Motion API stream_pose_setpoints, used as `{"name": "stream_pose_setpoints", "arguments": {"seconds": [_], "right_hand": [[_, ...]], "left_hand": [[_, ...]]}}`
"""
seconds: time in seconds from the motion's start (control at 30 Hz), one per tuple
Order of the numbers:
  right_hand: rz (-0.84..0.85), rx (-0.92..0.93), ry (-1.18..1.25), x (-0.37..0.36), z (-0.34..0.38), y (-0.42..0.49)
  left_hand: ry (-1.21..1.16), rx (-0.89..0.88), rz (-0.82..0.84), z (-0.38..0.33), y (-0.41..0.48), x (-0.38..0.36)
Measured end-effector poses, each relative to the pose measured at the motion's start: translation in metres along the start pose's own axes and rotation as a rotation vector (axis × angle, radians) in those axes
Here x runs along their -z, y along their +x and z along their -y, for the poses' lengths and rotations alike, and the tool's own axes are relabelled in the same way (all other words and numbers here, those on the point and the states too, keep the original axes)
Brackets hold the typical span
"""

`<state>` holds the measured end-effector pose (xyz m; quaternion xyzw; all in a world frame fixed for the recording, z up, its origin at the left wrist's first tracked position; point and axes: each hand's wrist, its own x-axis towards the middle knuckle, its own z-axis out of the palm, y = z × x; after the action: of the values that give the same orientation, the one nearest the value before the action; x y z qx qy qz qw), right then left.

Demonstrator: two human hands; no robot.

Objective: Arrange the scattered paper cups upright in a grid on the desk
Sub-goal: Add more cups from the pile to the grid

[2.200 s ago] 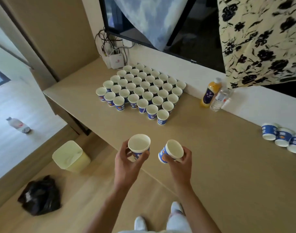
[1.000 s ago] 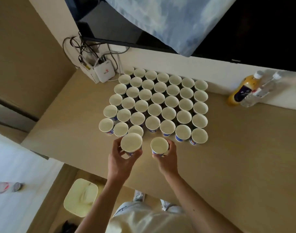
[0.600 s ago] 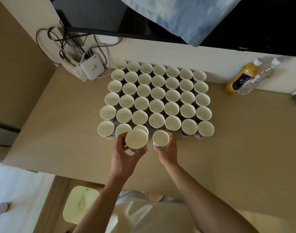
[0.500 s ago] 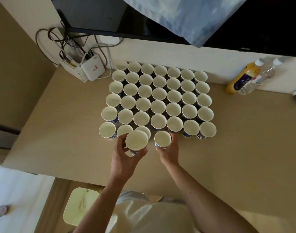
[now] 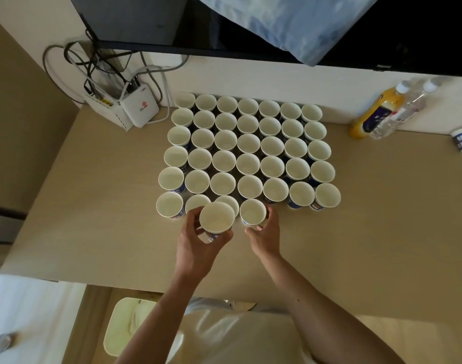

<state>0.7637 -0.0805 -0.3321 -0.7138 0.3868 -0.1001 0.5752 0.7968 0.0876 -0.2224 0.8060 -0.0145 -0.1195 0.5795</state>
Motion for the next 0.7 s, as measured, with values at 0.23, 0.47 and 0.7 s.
{"name": "stream_pose_setpoints", "arguments": {"seconds": [0.23,0.47,0.7], "right_hand": [[-0.166,0.034,-0.056,0.049,0.0,-0.026],[0.156,0.232,0.007,0.095,0.059,-0.043],[0.17,0.254,0.043,0.105,0.071,-0.04]], "left_hand": [[0.012,-0.061,0.068,-0.011,-0.001,-0.02],[0.078,-0.132,0.252,-0.038,0.002,-0.061],[0.051,-0.143,0.375,-0.047,0.008,-0.08]]}}
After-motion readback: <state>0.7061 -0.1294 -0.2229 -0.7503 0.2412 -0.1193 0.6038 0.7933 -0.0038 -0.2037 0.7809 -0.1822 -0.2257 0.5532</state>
